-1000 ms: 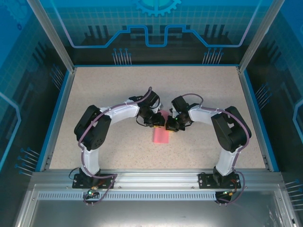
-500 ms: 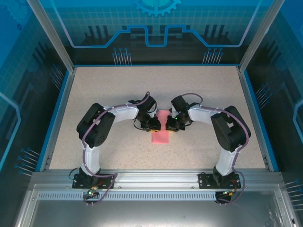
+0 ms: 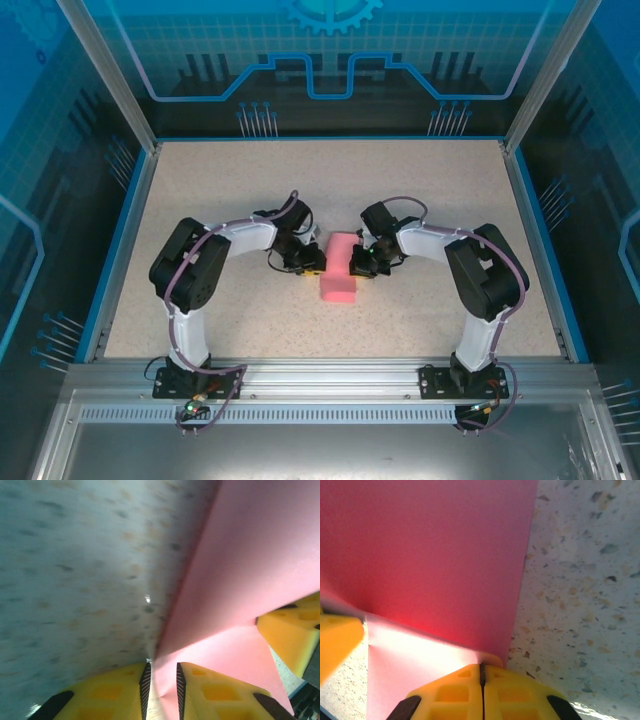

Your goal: Fold a paper plane with a square sheet of paper (fold left side to right side)

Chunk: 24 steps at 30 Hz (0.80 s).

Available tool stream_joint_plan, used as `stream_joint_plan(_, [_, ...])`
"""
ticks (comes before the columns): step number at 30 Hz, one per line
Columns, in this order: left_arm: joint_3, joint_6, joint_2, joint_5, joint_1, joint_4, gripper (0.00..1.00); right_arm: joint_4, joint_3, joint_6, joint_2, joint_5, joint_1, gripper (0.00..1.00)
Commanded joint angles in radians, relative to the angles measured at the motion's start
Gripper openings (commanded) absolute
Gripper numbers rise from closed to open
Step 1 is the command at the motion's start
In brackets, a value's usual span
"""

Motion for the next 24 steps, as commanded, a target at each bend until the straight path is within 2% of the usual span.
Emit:
stream_joint_plan(1, [-0.025,0.04,-0.052,-0.03,0.023,-0.043,0.24,-0.098,-0.022,-0.015,0.056,0.084,0.009,0.06])
stream_joint_plan(6, [-0.026,0.024,-0.105,0.034,-0.006,0.034,0.23,-0.097,-0.02,-0.014,0.052,0.078,0.01,0.06])
stream_joint_plan(10, [-0.008,-0.008,-0.081,0.079,-0.045,0.094,0.24,-0.096,-0.017,-0.013,0.053,0.077,0.012,0.06])
stream_joint_plan(17, [0.043,-0.028,0.037,0.053,-0.097,0.107,0.24,-0.091,-0.019,-0.014,0.048,0.067,0.015,0.06])
stream_joint_plan(24, [0.024,-0.026,0.056,0.003,-0.103,0.073,0.24,-0.006,-0.037,-0.018,0.001,0.01,0.013,0.06])
